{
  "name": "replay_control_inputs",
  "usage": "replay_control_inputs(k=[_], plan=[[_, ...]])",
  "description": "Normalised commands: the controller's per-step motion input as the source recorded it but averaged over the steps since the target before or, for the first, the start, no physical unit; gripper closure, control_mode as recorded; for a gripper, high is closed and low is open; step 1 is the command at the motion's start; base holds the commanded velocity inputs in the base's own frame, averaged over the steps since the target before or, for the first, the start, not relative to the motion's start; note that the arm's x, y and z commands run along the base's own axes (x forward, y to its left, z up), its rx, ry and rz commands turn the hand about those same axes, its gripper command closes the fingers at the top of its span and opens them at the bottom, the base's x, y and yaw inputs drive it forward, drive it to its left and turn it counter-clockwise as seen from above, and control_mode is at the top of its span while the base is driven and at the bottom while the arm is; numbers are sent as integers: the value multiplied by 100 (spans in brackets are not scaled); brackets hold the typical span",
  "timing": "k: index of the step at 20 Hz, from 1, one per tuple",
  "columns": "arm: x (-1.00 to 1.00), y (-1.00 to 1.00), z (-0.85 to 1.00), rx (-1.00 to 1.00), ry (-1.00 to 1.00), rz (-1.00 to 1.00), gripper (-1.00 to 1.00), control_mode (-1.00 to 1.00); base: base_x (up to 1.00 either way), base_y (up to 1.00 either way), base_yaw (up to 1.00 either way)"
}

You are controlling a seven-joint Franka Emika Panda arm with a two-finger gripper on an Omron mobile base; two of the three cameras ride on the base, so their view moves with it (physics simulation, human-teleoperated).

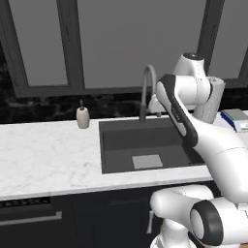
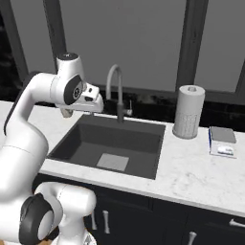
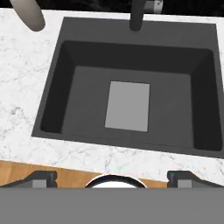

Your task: Navigate to the sink.

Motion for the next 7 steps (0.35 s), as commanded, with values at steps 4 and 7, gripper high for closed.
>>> replay_control_inputs(k=[4, 7], plan=[[0, 0, 0, 0, 0, 0, -100, 100, 42, 0, -2], [0, 0, 0, 0, 0, 0, -100, 100, 45, 0, -1]])
